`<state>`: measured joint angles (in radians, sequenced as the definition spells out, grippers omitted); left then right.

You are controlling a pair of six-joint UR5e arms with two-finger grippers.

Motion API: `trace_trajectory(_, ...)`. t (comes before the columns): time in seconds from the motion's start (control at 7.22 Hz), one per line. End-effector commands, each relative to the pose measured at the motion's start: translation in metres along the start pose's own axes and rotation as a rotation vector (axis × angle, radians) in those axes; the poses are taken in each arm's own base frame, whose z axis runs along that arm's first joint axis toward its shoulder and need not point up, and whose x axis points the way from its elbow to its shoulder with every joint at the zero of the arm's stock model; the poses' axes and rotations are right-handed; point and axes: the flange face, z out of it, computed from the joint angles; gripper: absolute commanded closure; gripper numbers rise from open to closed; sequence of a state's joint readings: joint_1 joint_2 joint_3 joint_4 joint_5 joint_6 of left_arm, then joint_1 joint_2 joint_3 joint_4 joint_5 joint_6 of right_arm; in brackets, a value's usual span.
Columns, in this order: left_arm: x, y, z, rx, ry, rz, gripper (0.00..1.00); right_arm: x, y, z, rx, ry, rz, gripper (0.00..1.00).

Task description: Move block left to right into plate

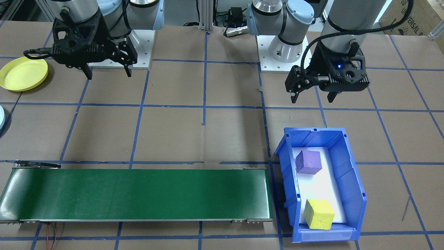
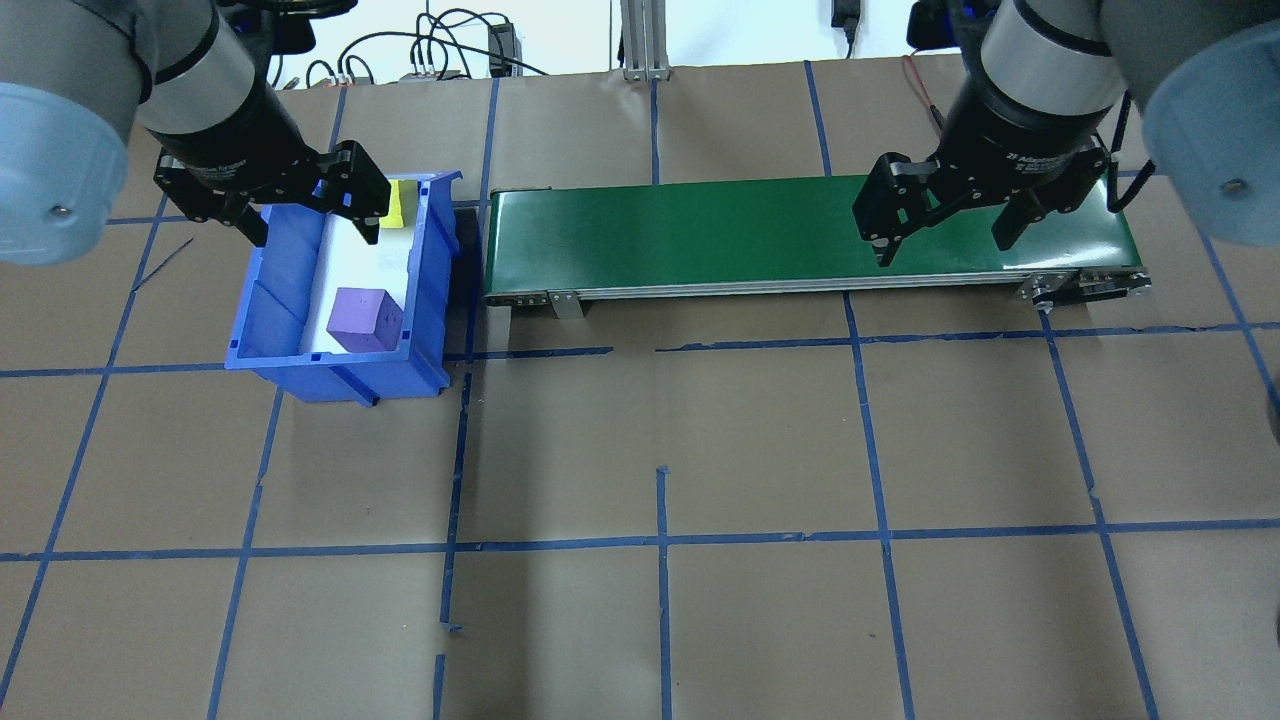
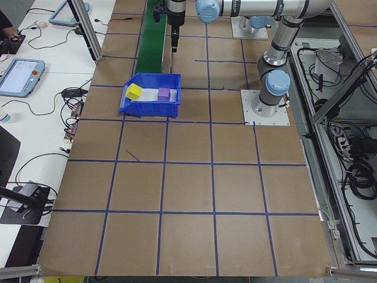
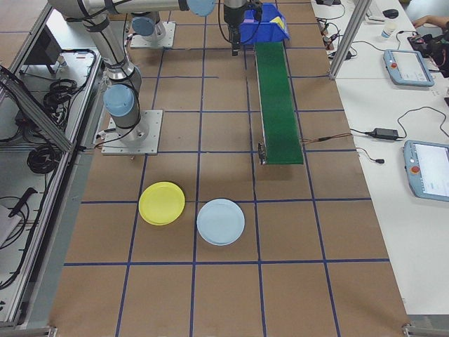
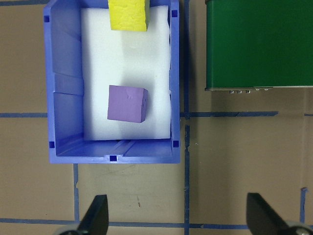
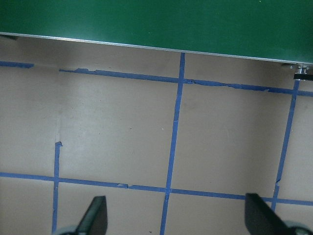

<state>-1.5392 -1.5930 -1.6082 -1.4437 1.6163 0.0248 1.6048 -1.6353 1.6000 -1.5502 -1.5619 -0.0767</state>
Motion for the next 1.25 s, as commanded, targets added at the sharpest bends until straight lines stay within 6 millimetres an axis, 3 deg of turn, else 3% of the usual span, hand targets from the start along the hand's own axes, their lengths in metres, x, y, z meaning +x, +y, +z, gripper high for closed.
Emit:
trace_trajectory(0.0,-0.014,-0.047,0.043,0.057,0.004,0.0,0.0,-0.001,0.0,0.0,0.004,0.0,-0.001,0.0)
trace_trajectory(0.14,-0.037,-0.067,0.068,0.066,-0.002,0.074,0.0,-0.001,0.0,0.0,0.001,0.0,-0.001,0.0)
trace_trajectory(0.28,-0.061,-0.079,0.091,0.04,0.021,0.078,0.0,-0.001,0.001,0.0,-0.001,0.001,-0.003,0.0)
trace_trajectory(0.42,-0.072,-0.083,0.104,0.023,0.051,0.058,0.0,0.0,-0.001,0.002,-0.006,0.001,-0.006,0.0)
trace_trajectory(0.83,-0.074,-0.09,0.156,0.004,0.054,0.062,0.0,0.003,-0.003,0.003,-0.004,0.001,0.002,0.0)
trace_trajectory(1.11,-0.073,-0.082,0.178,-0.039,0.062,0.102,0.0,0.003,-0.003,0.003,-0.004,0.001,0.0,0.0)
